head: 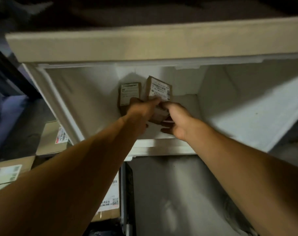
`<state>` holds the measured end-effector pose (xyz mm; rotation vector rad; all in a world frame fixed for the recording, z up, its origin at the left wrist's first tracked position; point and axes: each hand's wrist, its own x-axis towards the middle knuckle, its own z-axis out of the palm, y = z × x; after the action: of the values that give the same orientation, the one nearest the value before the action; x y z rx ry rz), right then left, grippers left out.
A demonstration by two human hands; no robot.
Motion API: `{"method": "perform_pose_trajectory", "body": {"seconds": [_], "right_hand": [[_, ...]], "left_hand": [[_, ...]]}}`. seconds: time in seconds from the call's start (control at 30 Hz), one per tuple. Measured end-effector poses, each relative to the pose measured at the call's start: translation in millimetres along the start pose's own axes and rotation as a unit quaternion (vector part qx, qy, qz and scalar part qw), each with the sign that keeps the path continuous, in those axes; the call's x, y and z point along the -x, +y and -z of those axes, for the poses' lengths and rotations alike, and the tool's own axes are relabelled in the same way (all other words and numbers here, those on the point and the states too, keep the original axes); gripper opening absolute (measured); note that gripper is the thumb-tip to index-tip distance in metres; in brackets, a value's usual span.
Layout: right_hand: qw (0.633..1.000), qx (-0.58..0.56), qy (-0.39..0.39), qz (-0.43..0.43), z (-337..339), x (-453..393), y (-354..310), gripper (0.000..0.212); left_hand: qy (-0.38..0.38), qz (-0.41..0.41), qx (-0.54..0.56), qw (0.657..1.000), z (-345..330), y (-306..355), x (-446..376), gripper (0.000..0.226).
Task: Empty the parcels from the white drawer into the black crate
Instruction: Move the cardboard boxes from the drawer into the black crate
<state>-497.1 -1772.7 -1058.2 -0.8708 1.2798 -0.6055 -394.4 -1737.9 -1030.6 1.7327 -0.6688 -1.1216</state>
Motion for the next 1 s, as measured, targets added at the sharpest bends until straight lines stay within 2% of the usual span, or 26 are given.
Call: {"method": "perform_pose_trajectory", "body": {"seconds": [0.1,0.2,0.27,0.33,0.47,0.53,0.67,0.77,0.83,1.0], "right_hand": [[0.999,0.022,-0.017,0.021,6,34,-7,0.022],[0.999,0.036,-0.004,0.037,16,72,-23,0.043],[0.998,0.04,0.011,0.055,24,98,-38,0.035],[0.996,0.055,0.009,0.064,33,125,-51,0.019],[0.992,0.094,-0.072,0.045,45,182,-67,0.021],[0.988,0.097,-0.11,0.044,47,204,-70,0.02],[0.987,0.056,-0.141,0.056,41,230,-58,0.024],[0.988,0.028,-0.137,0.062,28,236,-40,0.033],[0.989,0.021,-0.125,0.077,20,238,-35,0.029],[0.99,0.007,-0.104,0.093,10,241,-38,0.028]], "left_hand": [[-0.014,0.0,0.03,0.999,16,9,31,0.028],[-0.065,-0.002,0.009,0.998,37,25,67,0.026],[-0.082,0.012,-0.012,0.996,52,39,95,0.037],[-0.11,0.006,-0.053,0.993,67,56,124,0.032],[-0.152,-0.023,-0.074,0.985,99,85,177,0.019],[-0.168,-0.035,-0.069,0.983,116,90,192,0.029],[-0.121,-0.057,0.008,0.991,146,75,209,0.055],[-0.063,-0.062,0.052,0.995,153,61,219,0.049],[-0.04,-0.066,0.046,0.996,151,57,224,0.048],[-0.027,-0.076,0.059,0.995,156,55,227,0.051]]}}
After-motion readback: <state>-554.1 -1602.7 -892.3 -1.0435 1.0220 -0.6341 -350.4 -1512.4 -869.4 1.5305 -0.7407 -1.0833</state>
